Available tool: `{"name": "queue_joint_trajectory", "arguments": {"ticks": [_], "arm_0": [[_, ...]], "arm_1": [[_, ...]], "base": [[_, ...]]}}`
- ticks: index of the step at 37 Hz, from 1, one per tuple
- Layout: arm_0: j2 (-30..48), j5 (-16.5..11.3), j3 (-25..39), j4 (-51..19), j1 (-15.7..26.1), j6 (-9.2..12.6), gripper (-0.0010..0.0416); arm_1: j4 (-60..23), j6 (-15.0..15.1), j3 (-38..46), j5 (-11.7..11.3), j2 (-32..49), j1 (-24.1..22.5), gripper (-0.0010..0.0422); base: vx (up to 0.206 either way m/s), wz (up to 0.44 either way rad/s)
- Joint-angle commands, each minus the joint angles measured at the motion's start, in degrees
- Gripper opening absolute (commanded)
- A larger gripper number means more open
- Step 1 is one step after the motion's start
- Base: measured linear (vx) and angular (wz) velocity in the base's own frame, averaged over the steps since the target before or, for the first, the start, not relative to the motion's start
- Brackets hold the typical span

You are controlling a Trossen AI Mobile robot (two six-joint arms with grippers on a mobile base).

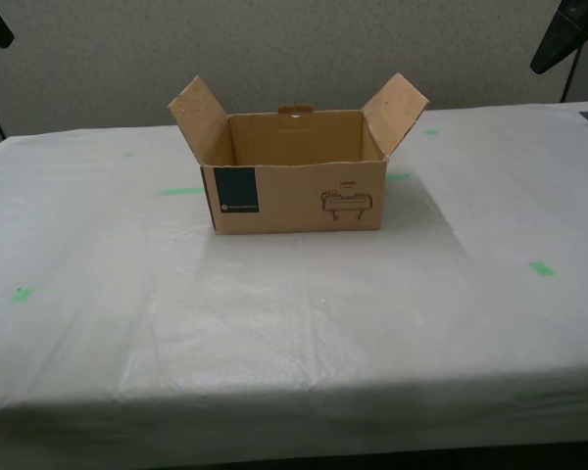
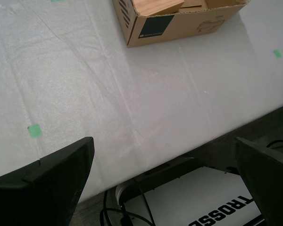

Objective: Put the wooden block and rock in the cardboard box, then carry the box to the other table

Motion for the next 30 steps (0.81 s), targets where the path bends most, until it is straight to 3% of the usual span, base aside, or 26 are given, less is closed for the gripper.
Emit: {"name": "queue_joint_trajectory", "arguments": {"ticks": [1, 30], "arm_0": [[-0.02, 0.07, 0.04, 0.04, 0.04, 0.07, 0.0389], [-0.02, 0.07, 0.04, 0.04, 0.04, 0.07, 0.0390]], "arm_1": [[-0.04, 0.04, 0.07, -0.04, 0.00, -0.02, 0.0398], [-0.04, 0.04, 0.07, -0.04, 0.00, -0.02, 0.0398]], "base": [[0.000, 0.000], [0.000, 0.000]]}}
